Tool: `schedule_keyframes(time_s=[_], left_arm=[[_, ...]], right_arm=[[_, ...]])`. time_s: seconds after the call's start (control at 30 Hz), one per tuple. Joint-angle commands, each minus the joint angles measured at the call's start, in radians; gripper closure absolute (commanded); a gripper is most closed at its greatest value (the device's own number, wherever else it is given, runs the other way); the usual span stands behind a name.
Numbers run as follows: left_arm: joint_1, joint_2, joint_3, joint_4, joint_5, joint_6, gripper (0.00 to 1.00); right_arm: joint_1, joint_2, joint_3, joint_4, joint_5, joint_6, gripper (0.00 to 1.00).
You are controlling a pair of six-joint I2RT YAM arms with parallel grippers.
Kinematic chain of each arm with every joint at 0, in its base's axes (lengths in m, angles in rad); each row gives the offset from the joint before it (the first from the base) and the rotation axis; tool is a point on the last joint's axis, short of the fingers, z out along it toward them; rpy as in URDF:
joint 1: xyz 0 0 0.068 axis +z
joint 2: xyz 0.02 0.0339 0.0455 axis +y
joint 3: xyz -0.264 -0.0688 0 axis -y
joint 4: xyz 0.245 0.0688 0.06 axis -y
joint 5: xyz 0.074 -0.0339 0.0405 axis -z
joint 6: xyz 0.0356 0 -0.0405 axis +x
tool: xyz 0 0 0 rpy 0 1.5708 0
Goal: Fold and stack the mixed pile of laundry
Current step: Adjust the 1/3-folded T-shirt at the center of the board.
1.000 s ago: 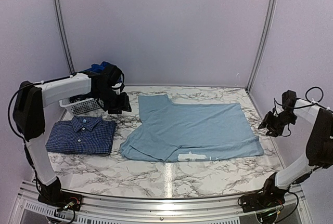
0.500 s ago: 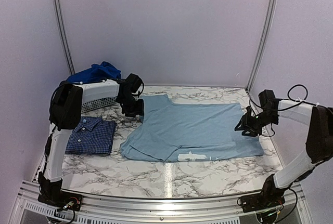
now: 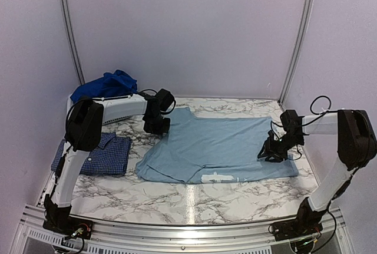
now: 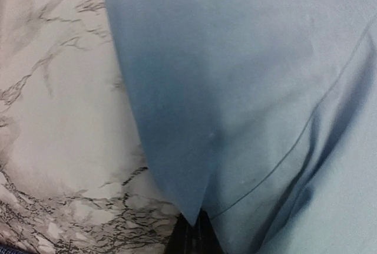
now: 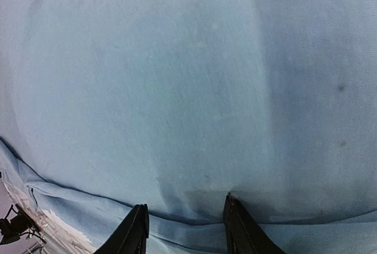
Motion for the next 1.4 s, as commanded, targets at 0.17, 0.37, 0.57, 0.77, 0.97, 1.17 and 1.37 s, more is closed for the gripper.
schedule_keyframes(time_s=[0.17, 0.37, 0.57, 0.77, 0.97, 1.17, 1.37], left_arm=[[0.113, 0.098, 0.17, -0.128, -0.222, 0.123, 1.0], [0.099, 0.172, 0.362, -0.066, -0.149, 0.239, 1.0], [0.063, 0.183, 0.373, 0.044, -0.159, 0.296, 1.0], [0.008, 0.181, 0.384, 0.157, -0.141, 0.37, 1.0], [-0.053, 0.143, 0.315, 0.212, -0.301, 0.455, 0.98], [-0.014, 0.167, 0.324, 0.146, -0.488, 0.5, 0.79], [0.051, -0.056, 0.122, 0.117, -0.21, 0.311, 0.41]], right_arm=[[0.006, 0.088, -0.078, -0.007, 0.109, -0.008, 0.55], [0.007, 0.092, -0.082, -0.005, 0.1, -0.009, 0.55], [0.009, 0.086, -0.092, -0.002, 0.082, -0.005, 0.56], [0.01, 0.071, -0.114, -0.013, 0.075, -0.012, 0.56], [0.01, 0.067, -0.086, -0.035, 0.073, -0.02, 0.56], [0.01, 0.079, -0.066, -0.037, 0.062, -0.026, 0.56], [0.009, 0.061, 0.012, -0.069, 0.036, -0.034, 0.55]])
